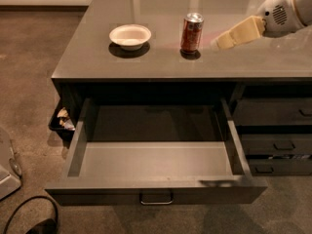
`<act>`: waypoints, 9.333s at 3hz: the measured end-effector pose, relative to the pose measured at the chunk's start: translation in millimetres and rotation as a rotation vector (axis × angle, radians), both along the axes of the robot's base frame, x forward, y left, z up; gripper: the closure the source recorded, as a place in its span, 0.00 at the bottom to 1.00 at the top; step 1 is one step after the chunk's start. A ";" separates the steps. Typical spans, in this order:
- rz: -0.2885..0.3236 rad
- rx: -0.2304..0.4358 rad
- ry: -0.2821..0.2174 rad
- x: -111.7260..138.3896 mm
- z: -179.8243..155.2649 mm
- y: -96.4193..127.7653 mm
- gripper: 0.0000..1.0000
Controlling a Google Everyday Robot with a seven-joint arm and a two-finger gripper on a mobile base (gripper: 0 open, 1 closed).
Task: Place coke can into top drawer
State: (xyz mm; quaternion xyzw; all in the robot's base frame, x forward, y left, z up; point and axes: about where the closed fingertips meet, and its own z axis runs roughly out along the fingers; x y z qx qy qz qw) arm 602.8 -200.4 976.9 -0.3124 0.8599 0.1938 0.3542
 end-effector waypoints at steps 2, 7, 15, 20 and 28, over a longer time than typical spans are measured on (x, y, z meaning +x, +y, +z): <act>-0.210 0.053 0.027 81.0 5.6 17.2 0.00; -0.571 0.139 -0.040 200.4 -64.0 11.0 0.00; -0.316 0.333 -0.112 168.8 -38.7 92.5 1.00; 0.068 0.327 0.030 -6.6 -177.6 93.5 1.00; -0.438 0.443 -0.048 53.6 -305.5 74.9 0.00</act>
Offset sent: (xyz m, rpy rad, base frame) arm 0.1299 0.0239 0.0148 0.0567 0.0199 -0.3128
